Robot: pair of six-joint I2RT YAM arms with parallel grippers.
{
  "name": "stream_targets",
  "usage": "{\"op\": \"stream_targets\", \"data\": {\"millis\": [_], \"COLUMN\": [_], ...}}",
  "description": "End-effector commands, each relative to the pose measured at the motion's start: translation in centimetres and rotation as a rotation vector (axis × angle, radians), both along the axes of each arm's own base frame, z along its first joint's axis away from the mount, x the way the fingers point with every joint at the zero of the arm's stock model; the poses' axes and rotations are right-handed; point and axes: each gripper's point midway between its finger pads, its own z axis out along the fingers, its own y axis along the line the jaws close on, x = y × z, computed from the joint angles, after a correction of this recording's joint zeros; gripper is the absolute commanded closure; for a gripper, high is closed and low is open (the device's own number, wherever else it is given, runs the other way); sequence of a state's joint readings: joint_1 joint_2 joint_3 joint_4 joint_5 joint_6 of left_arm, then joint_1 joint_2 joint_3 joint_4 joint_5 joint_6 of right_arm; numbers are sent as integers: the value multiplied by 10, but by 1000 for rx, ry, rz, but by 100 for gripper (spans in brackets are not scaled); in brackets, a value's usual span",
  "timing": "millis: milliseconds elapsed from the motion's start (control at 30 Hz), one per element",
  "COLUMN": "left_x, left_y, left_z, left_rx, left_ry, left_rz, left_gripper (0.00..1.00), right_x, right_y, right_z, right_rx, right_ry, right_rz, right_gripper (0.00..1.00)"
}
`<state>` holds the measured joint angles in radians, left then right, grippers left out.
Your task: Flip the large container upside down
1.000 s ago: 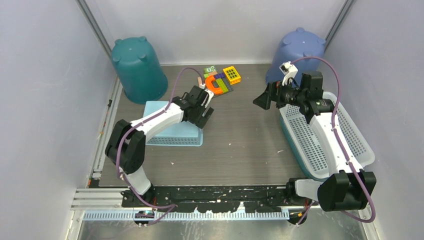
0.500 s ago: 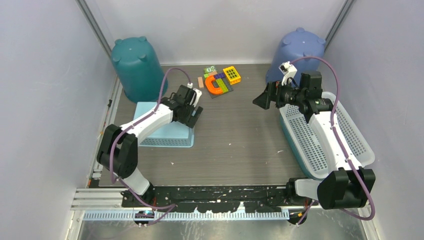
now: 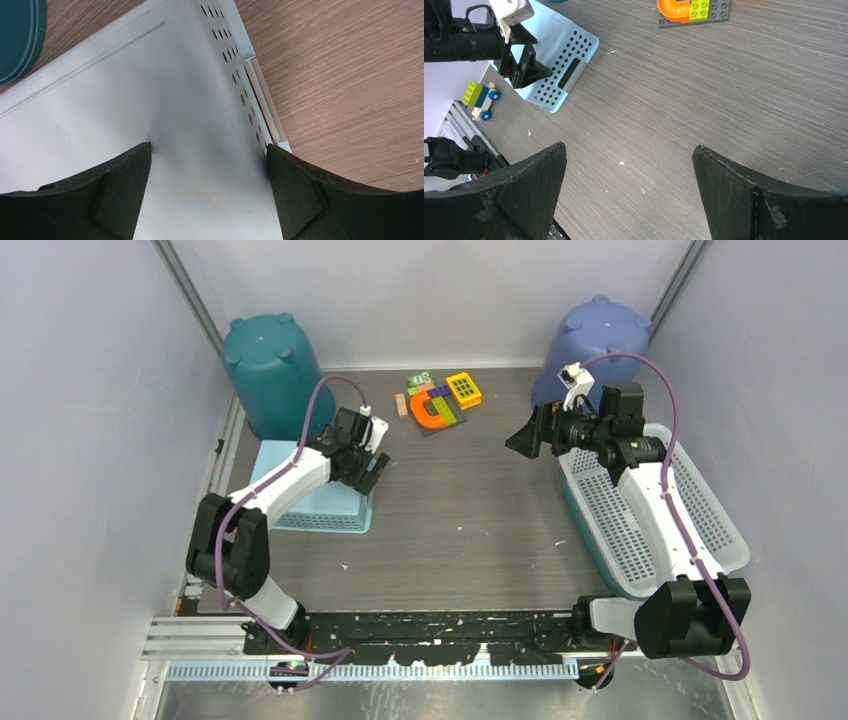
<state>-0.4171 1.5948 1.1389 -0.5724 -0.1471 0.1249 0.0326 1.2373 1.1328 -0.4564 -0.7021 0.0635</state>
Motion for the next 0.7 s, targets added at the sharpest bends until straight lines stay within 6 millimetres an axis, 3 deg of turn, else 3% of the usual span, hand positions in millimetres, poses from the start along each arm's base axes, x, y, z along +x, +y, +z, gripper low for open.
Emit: {"op": "stream_targets", "data": {"millis": [0,667], "left_x": [-17,-3], "left_y": [23,55], "left_z": [-14,-17], "left_rx": [23,31], "left_ry": [79,70], "left_rz": [-3,50], "left_gripper": [15,15], "right_x": [2,0], "right_y": [3,3], "right_z": [11,12], "right_rx": [20,22], "right_ry": [-43,-45], "right_rz": [13,19], "right_gripper": [0,0]}}
